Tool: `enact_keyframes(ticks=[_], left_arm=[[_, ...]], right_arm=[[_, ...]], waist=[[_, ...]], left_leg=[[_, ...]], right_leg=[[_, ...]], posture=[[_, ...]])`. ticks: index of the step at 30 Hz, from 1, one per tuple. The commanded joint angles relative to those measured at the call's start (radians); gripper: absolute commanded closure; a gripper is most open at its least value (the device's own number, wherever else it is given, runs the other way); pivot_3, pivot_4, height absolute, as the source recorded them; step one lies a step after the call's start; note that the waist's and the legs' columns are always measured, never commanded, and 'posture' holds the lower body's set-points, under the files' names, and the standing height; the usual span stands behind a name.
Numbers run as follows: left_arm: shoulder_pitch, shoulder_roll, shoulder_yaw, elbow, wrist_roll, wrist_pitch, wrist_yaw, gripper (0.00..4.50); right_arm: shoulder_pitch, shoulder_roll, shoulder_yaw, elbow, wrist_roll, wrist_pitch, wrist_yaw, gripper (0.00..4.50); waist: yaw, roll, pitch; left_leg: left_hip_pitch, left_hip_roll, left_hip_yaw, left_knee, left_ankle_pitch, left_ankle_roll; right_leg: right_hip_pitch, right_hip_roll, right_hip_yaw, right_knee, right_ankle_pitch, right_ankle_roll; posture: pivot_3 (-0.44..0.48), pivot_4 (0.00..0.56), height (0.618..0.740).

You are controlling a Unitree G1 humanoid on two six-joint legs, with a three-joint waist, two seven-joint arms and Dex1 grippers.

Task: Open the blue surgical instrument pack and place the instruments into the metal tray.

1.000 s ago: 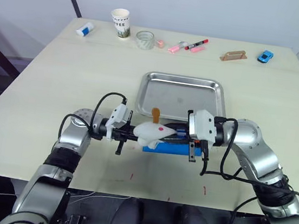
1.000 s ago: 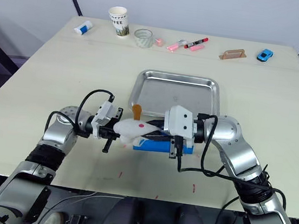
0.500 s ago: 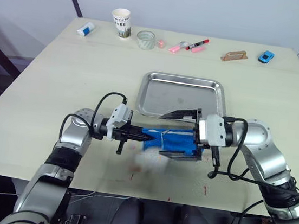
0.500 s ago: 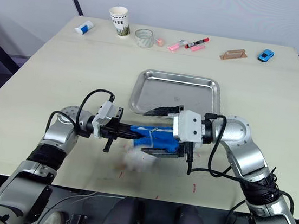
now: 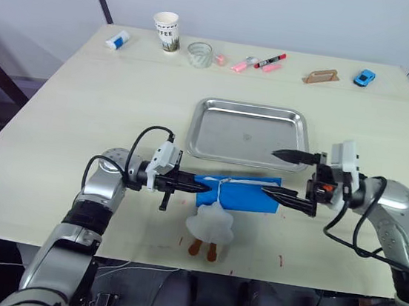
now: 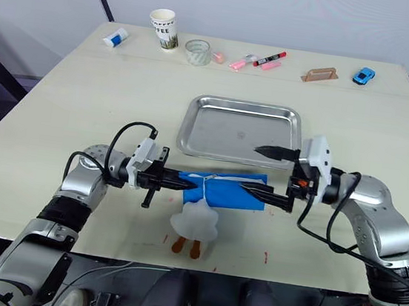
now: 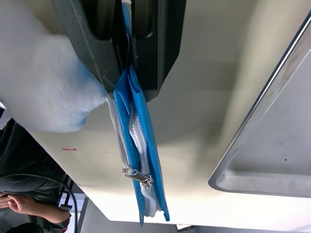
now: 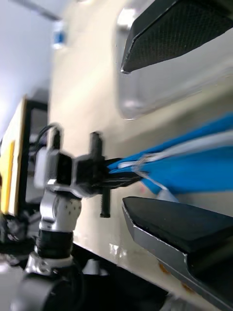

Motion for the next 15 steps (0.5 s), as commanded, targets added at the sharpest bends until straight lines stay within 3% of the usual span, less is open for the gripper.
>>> enact_keyframes(ticks=[1,10,13,15], left_arm=[[0.000,0.005,-0.009,0.010,0.021,-0.012,-0.031,4.50],[0.000,0.011,-0.008,0.004,0.018,-0.022,-0.042,4.50],[-0.004,0.011,-0.007,0.007,0.016,-0.021,-0.043,4.50],[-0.006,0.012,-0.006,0.009,0.015,-0.022,-0.045,4.50]], right_arm=[[0.035,-0.011,-0.008,0.051,-0.019,-0.035,0.039,0.07],[0.062,0.039,0.041,0.190,-0.119,-0.130,0.055,0.07],[0.062,0.049,0.045,0.189,-0.115,-0.136,0.071,0.85],[0.061,0.055,0.043,0.183,-0.106,-0.129,0.074,1.88]], waist=[[0.000,0.000,0.000],[-0.001,0.000,0.000],[-0.001,0.000,0.000],[-0.001,0.000,0.000]], left_leg=[[0.000,0.000,0.000,0.000,0.000,0.000],[0.000,0.000,0.000,0.000,0.000,0.000],[0.000,0.000,0.000,0.000,0.000,0.000],[0.000,0.000,0.000,0.000,0.000,0.000]], right_leg=[[0.000,0.000,0.000,0.000,0.000,0.000],[0.000,0.000,0.000,0.000,0.000,0.000],[0.000,0.000,0.000,0.000,0.000,0.000],[0.000,0.000,0.000,0.000,0.000,0.000]], posture=[[0.000,0.150,0.718],[0.000,0.150,0.718],[0.000,0.150,0.718],[0.000,0.150,0.718]])
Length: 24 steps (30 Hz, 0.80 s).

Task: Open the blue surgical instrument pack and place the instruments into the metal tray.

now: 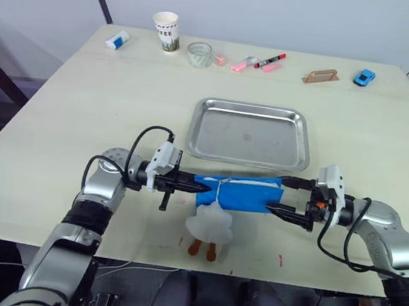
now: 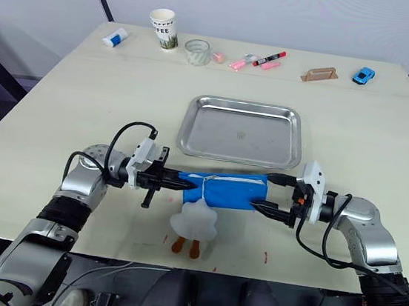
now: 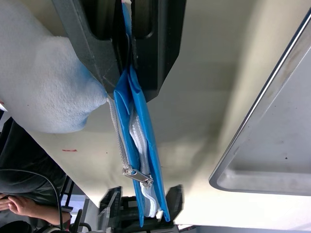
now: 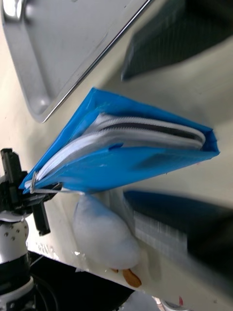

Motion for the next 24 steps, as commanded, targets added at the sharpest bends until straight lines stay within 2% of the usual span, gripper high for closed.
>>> enact_keyframes(ticks=[1,5,6,11,13,14,16,17,20,23,24], left_arm=[[-0.007,0.010,-0.005,0.010,0.015,-0.010,-0.043,4.50],[-0.005,0.013,-0.005,0.010,0.014,-0.009,-0.044,4.50],[-0.005,0.013,-0.005,0.010,0.014,-0.009,-0.044,4.50],[-0.020,0.014,-0.003,0.014,0.015,0.020,-0.030,4.50],[-0.026,0.018,0.004,0.009,0.012,0.036,-0.021,3.74],[-0.028,0.021,0.008,0.004,0.008,0.044,-0.020,3.58],[-0.024,0.043,0.027,-0.017,-0.008,0.074,-0.027,2.67],[-0.014,0.059,0.042,-0.035,-0.023,0.096,-0.030,2.43],[0.047,0.132,0.085,-0.125,-0.087,0.167,-0.044,1.50],[0.110,0.208,0.103,-0.238,-0.173,0.253,-0.045,0.13],[0.133,0.231,0.104,-0.285,-0.207,0.287,-0.045,0.02]], right_arm=[[-0.008,0.009,-0.014,-0.028,0.017,-0.016,0.014,2.37],[-0.006,0.014,-0.019,-0.032,0.019,-0.014,0.014,4.28],[-0.005,0.014,-0.019,-0.033,0.018,-0.015,0.014,4.41],[0.008,0.015,-0.021,-0.040,0.016,-0.018,0.013,4.41],[0.015,0.016,-0.024,-0.042,0.015,-0.023,0.009,4.50],[0.019,0.016,-0.025,-0.043,0.014,-0.024,0.007,4.50],[0.027,0.015,-0.025,-0.044,0.008,-0.031,0.005,4.50],[0.032,0.015,-0.024,-0.045,0.005,-0.036,0.002,4.50],[0.045,0.013,-0.028,-0.052,0.001,-0.043,-0.007,4.50],[0.053,0.012,-0.030,-0.056,0.001,-0.047,-0.010,4.50],[0.055,0.011,-0.029,-0.056,0.000,-0.050,-0.011,4.50]], waist=[[0.000,0.000,0.000],[0.000,0.000,0.000],[0.000,0.000,0.000],[0.000,0.000,0.000],[0.000,0.000,0.000],[0.000,0.000,0.000],[-0.001,0.000,0.000],[-0.002,0.000,0.000],[-0.009,-0.001,0.001],[-0.017,-0.001,0.001],[-0.017,-0.001,0.001]], left_leg=[[0.000,0.000,0.000,0.000,0.000,0.000],[0.000,0.000,0.000,0.000,0.000,0.000],[0.000,0.000,0.000,0.000,0.000,0.000],[0.000,0.000,0.000,0.000,0.000,0.000],[0.000,0.000,0.000,0.000,0.000,0.000],[0.000,0.000,0.000,0.000,0.000,0.000],[0.000,0.000,0.000,0.000,0.000,0.000],[0.000,0.000,0.000,0.000,0.000,0.000],[0.000,0.000,0.000,0.000,0.000,0.000],[-0.001,0.001,0.000,-0.001,0.000,0.000],[-0.001,0.001,0.000,-0.001,0.000,0.000]], right_leg=[[0.000,0.000,0.000,0.000,0.000,0.000],[0.000,0.000,0.000,0.000,0.000,0.000],[0.000,0.000,0.000,0.000,0.000,0.000],[0.000,0.000,0.000,0.000,0.000,0.000],[0.000,0.000,0.000,0.000,0.000,0.000],[0.000,0.000,0.000,0.000,0.000,0.000],[0.000,0.000,0.000,0.000,0.000,0.000],[0.000,0.000,0.000,0.000,0.000,0.000],[0.000,0.000,0.000,-0.001,0.000,0.000],[-0.001,0.000,0.000,-0.001,0.000,0.000],[-0.001,0.000,0.000,-0.001,0.000,0.000]], posture=[[0.000,0.150,0.718],[0.000,0.150,0.718],[0.000,0.150,0.718],[0.000,0.150,0.718],[0.000,0.150,0.718],[0.000,0.150,0.718],[0.000,0.150,0.718],[0.000,0.150,0.718],[0.000,0.150,0.718],[0.000,0.150,0.718],[0.000,0.150,0.718]])
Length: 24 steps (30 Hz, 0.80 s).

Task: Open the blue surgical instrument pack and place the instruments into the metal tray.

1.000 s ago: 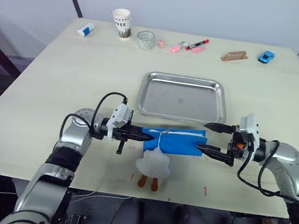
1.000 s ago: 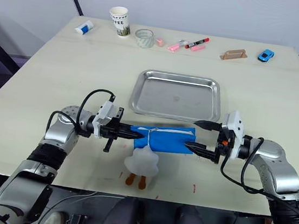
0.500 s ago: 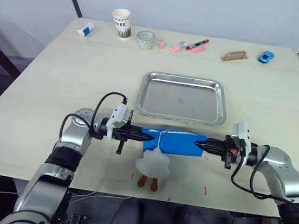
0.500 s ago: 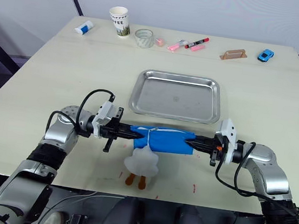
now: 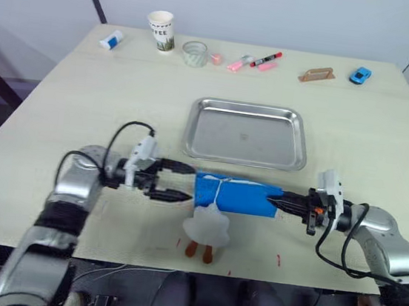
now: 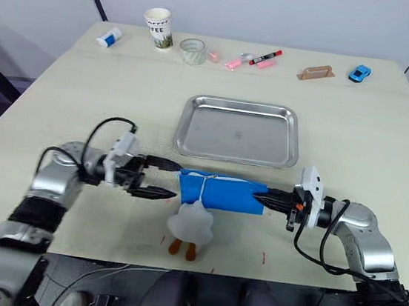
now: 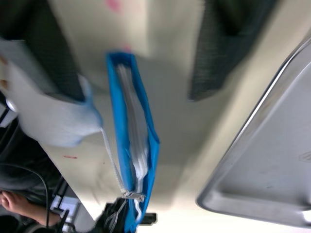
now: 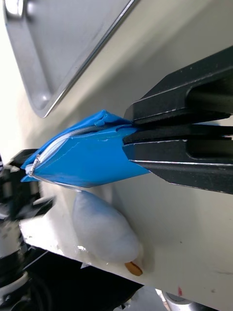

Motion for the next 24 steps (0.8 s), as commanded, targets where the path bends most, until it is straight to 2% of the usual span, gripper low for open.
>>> enact_keyframes(ticks=[1,4,7,12,16,20,22,24], left_arm=[[0.054,0.064,0.020,-0.170,-0.126,0.111,-0.041,0.02],[0.105,0.099,-0.016,-0.285,-0.173,0.162,-0.041,0.02],[0.110,0.056,-0.076,-0.329,-0.120,0.134,-0.040,0.02],[0.077,-0.037,-0.151,-0.277,-0.009,0.021,-0.007,0.02],[0.066,-0.067,-0.211,-0.208,0.100,-0.082,-0.015,0.02],[0.059,-0.066,-0.237,-0.154,0.164,-0.163,-0.027,0.78],[0.051,-0.068,-0.230,-0.138,0.165,-0.186,-0.028,1.53],[0.039,-0.068,-0.219,-0.128,0.154,-0.199,-0.034,2.49]], right_arm=[[0.005,-0.008,-0.023,-0.033,-0.002,-0.020,-0.006,4.50],[0.003,-0.003,-0.022,-0.029,-0.001,-0.023,-0.014,4.50],[-0.005,0.005,-0.016,-0.023,-0.003,-0.025,-0.018,4.50],[-0.017,0.014,-0.011,-0.026,-0.004,-0.017,-0.021,4.50],[-0.024,0.017,-0.011,-0.027,-0.004,-0.014,-0.022,4.50],[-0.022,0.020,-0.013,-0.029,-0.003,-0.016,-0.023,4.50],[-0.018,0.022,-0.017,-0.031,-0.002,-0.017,-0.026,4.50],[-0.015,0.022,-0.020,-0.031,-0.002,-0.020,-0.027,4.50]], waist=[[0.001,0.000,0.000],[0.001,0.000,0.001],[0.002,0.000,0.001],[0.001,-0.001,0.001],[-0.001,-0.001,0.001],[-0.001,-0.001,0.001],[-0.002,-0.001,0.001],[-0.003,-0.001,0.001]], left_leg=[[0.000,0.000,0.000,0.000,0.000,0.000],[0.000,0.000,0.000,0.000,0.000,0.000],[0.000,0.000,0.000,0.000,0.000,0.000],[0.001,0.000,0.001,0.000,0.000,0.000],[0.001,0.000,0.000,0.000,0.000,0.000],[0.001,0.000,0.001,0.000,0.000,0.000],[0.001,0.000,0.001,0.000,0.000,0.000],[0.001,0.000,0.001,0.000,0.000,0.000]], right_leg=[[0.000,-0.001,0.000,0.000,0.000,0.000],[0.000,-0.001,0.000,0.000,0.000,0.000],[0.000,-0.001,-0.001,0.000,0.000,0.000],[0.000,0.000,0.000,0.000,0.000,0.000],[0.000,0.001,0.001,0.000,0.000,0.000],[0.000,0.001,0.001,0.000,0.000,0.000],[0.000,0.000,0.001,0.000,0.000,0.000],[0.000,0.001,0.001,0.000,0.000,0.000]], posture=[[0.000,0.150,0.718],[0.000,0.150,0.718],[0.000,0.150,0.718],[0.000,0.150,0.718],[0.000,0.150,0.718],[0.000,0.150,0.718],[0.000,0.150,0.718],[0.000,0.150,0.718]])
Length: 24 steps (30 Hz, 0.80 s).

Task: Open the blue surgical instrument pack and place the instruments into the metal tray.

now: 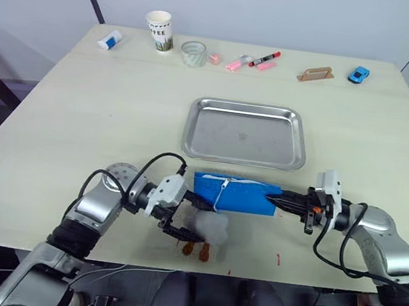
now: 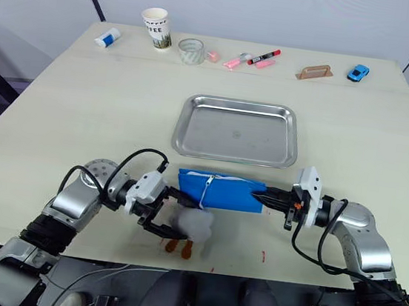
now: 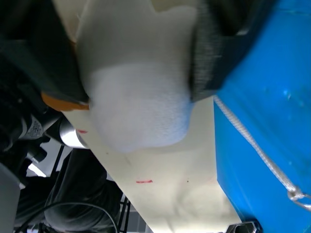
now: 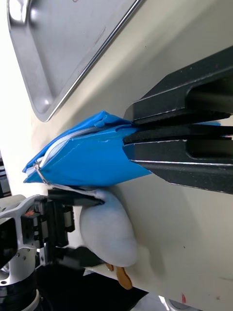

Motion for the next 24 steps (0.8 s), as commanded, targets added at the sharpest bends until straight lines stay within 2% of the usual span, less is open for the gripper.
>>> enact_keyframes(ticks=[1,2,3,4,6,11,18,20,24], left_arm=[[-0.013,0.006,0.013,0.016,0.000,-0.032,-0.043,2.91],[-0.019,0.009,0.015,0.024,0.006,-0.052,-0.044,3.31],[-0.027,0.011,0.021,0.031,-0.002,-0.072,-0.045,3.48],[-0.032,0.011,0.031,0.030,-0.016,-0.072,-0.046,3.84],[-0.046,0.013,0.065,0.006,-0.071,-0.030,-0.044,4.40],[-0.073,0.055,0.136,-0.092,-0.210,0.129,-0.047,4.40],[-0.121,0.117,0.274,-0.162,-0.406,0.418,0.022,4.40],[-0.133,0.154,0.296,-0.135,-0.396,0.443,0.004,4.40],[-0.110,0.244,0.300,-0.059,-0.312,0.388,-0.044,4.40]], right_arm=[[-0.007,0.003,-0.022,-0.031,0.011,-0.015,-0.006,4.50],[-0.006,0.003,-0.022,-0.031,0.011,-0.016,-0.007,4.50],[-0.006,0.005,-0.023,-0.032,0.012,-0.015,-0.008,4.50],[-0.005,0.005,-0.023,-0.033,0.012,-0.016,-0.009,4.50],[-0.004,0.006,-0.023,-0.034,0.013,-0.015,-0.009,4.50],[0.004,-0.004,-0.012,-0.014,-0.013,-0.042,0.004,4.50],[0.008,-0.005,-0.007,0.008,-0.029,-0.092,0.037,4.50],[0.007,-0.003,-0.011,0.011,-0.026,-0.107,0.044,4.50],[0.008,-0.003,-0.022,0.011,-0.019,-0.124,0.049,4.50]], waist=[[-0.001,0.000,0.000],[-0.001,0.000,0.000],[-0.001,0.000,0.000],[-0.001,0.000,0.000],[-0.001,0.000,0.000],[-0.003,-0.001,0.001],[-0.003,-0.001,0.001],[-0.004,-0.001,0.001],[-0.007,-0.001,0.001]], left_leg=[[0.000,0.000,0.000,0.000,0.000,0.000],[0.000,0.000,0.000,0.000,0.000,0.000],[0.000,0.000,0.000,0.000,0.000,0.000],[0.000,0.000,0.000,0.000,0.000,0.000],[0.000,0.000,0.000,0.000,0.000,0.000],[-0.001,0.000,0.000,0.000,0.000,0.000],[0.000,0.000,0.000,0.000,0.000,0.000],[0.000,0.000,-0.001,0.000,0.000,0.000],[0.000,0.000,0.000,0.000,0.000,0.000]], right_leg=[[0.000,0.000,0.000,0.000,0.000,0.000],[0.000,0.000,0.000,0.000,0.000,0.000],[0.000,0.000,0.000,0.000,0.000,0.000],[0.000,0.000,0.000,0.000,0.000,0.000],[0.000,0.000,0.000,0.000,0.000,0.000],[0.000,0.000,0.000,0.000,0.000,0.000],[0.000,0.000,-0.001,0.000,0.000,0.000],[0.000,0.000,-0.001,0.000,0.000,0.000],[0.000,0.000,0.000,0.000,0.000,0.000]], posture=[[0.000,0.150,0.718],[0.000,0.150,0.718],[0.000,0.150,0.718],[0.000,0.150,0.718],[0.000,0.150,0.718],[0.000,0.150,0.718],[0.000,0.150,0.718],[0.000,0.150,0.718],[0.000,0.150,0.718]])
